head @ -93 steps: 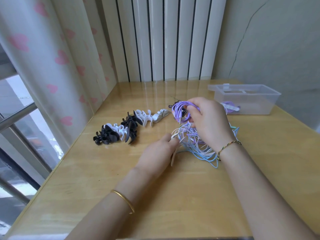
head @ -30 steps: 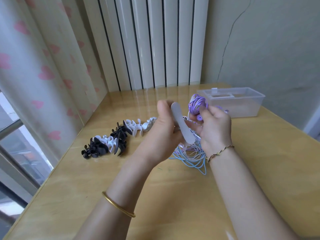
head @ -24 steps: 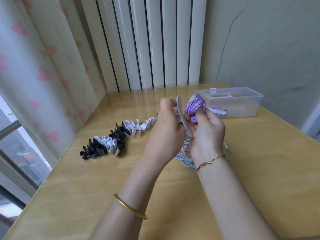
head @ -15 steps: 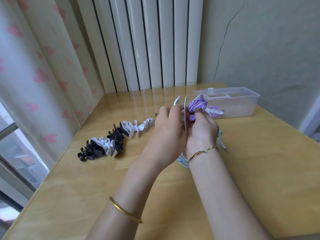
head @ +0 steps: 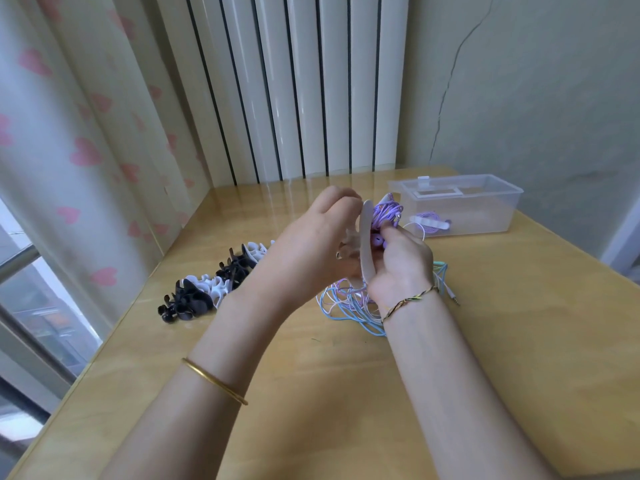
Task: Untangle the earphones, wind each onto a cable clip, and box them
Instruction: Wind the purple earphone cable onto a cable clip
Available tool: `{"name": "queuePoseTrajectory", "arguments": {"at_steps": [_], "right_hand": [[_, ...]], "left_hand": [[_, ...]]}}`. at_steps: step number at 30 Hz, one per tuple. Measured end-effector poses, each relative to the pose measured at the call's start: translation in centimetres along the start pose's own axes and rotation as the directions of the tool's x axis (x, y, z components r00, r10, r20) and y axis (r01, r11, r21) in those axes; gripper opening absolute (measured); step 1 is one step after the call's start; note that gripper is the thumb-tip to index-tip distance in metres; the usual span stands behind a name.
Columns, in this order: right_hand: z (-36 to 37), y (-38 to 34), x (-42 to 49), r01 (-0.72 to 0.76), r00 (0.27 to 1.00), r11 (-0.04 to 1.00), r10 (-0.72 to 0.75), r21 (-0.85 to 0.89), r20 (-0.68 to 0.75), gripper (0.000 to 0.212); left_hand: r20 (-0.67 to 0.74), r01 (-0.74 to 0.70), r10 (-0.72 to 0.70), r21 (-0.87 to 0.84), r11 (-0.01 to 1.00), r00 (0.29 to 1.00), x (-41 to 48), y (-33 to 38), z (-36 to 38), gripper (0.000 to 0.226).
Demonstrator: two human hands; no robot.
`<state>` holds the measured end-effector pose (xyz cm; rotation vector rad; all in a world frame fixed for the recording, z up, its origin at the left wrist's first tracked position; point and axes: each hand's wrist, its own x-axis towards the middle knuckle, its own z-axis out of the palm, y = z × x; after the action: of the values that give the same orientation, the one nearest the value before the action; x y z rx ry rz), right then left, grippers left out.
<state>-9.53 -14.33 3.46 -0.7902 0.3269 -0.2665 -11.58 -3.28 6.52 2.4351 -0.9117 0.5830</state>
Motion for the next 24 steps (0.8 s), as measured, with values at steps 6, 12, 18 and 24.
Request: {"name": "queuePoseTrajectory", "arguments": {"at_steps": [6, 12, 18, 24], "right_hand": [[0.0, 0.5, 0.1, -0.056, 0.998, 0.998, 0.055, 0.011, 0.043, 0.039], [0.4, -0.2, -0.5, -0.035, 0.999, 0.991, 0.029, 0.127, 0.046, 0.034], [0.1, 0.9, -1.9, 0.222, 0.974, 0.975, -0.221, 0.018, -0.049, 0.032], [1.1, 0.5, -2.6, 0.307, 0.949, 0.949, -0.300, 0.068, -0.095, 0.027]], "left_hand": [[0.018, -0.194, 0.194, 0.019, 0.981, 0.981, 0.2, -0.6, -0.5, 0.034], [-0.061, -0.191, 0.196, 0.078, 0.978, 0.979, -0.1, -0.8, -0.1, 0.016], [-0.274, 0.028, -0.059, -0.115, 0.993, 0.960, -0.6, 0.2, 1.9, 0.032], [-0.427, 0.115, -0.146, -0.099, 0.988, 0.892, -0.9, 1.8, 3.0, 0.030]]}}
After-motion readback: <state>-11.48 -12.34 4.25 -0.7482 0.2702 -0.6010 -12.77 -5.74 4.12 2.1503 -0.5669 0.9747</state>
